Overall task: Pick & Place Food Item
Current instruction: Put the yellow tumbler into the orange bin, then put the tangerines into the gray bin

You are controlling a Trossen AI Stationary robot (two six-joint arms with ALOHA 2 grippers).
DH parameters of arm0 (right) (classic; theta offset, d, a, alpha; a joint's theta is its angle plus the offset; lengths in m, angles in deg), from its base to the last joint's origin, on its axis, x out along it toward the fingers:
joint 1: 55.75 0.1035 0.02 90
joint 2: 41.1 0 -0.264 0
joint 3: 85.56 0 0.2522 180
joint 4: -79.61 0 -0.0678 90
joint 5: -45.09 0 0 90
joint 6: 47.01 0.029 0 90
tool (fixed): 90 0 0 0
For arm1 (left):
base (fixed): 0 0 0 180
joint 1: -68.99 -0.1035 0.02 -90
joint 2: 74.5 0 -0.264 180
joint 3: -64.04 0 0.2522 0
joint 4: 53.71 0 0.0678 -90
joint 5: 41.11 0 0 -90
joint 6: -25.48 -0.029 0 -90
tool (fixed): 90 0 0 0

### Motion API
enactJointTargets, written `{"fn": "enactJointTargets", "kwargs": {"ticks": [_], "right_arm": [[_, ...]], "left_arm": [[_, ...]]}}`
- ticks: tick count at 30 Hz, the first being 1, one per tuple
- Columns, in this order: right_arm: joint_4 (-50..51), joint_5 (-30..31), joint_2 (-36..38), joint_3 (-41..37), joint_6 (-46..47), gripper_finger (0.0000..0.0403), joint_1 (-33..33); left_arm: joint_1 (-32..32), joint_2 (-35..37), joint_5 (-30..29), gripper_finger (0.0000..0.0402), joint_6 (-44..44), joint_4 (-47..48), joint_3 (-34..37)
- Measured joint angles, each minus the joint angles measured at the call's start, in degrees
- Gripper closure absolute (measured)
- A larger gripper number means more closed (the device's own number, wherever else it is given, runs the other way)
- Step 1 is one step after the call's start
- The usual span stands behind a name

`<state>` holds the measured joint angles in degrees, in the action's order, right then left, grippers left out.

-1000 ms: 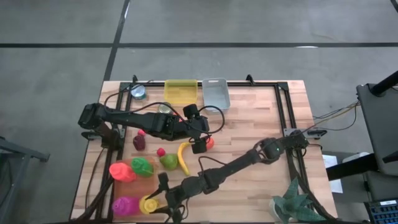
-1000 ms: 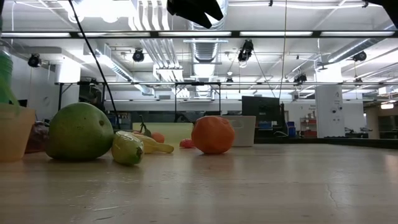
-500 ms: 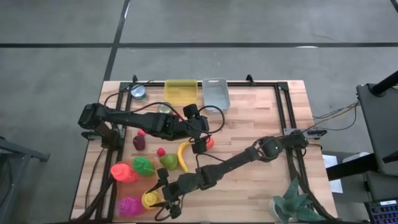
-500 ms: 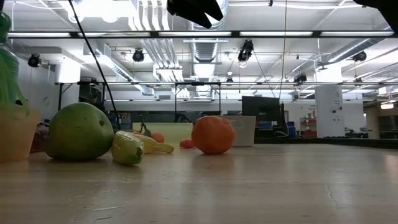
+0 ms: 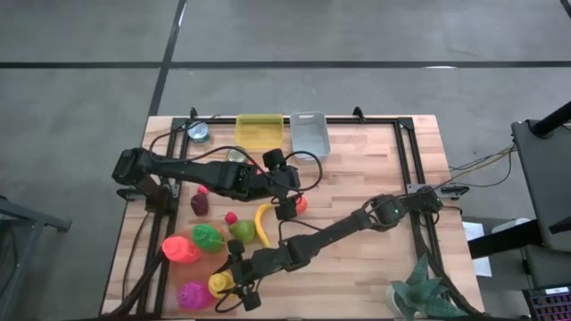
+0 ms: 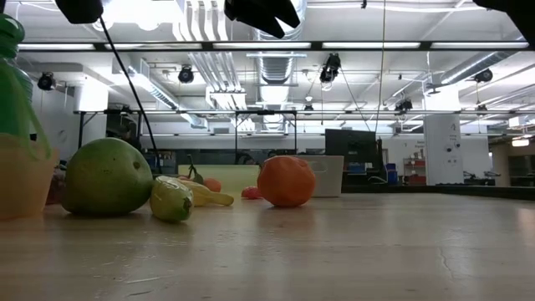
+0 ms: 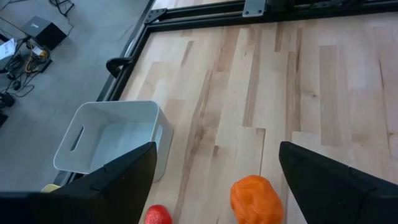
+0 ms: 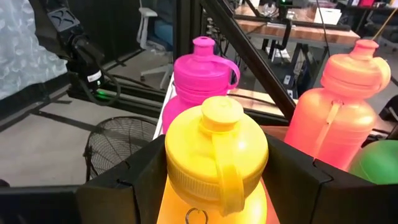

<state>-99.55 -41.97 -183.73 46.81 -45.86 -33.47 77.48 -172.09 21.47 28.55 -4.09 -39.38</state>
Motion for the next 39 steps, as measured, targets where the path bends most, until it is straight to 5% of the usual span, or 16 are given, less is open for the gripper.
{"fn": "enactJointTargets", "kwargs": {"ticks": [27,39], "right_arm": [[0.7,-0.4,0.0,-0.1,1.0,0.0181,-0.2],[0.8,-0.5,0.0,-0.2,0.4,0.0102,-0.2]], "left_arm": [[0.0,0.0,0.0,0.006,0.0,0.0,0.0],[0.0,0.0,0.0,0.006,0.0,0.0,0.0]]}}
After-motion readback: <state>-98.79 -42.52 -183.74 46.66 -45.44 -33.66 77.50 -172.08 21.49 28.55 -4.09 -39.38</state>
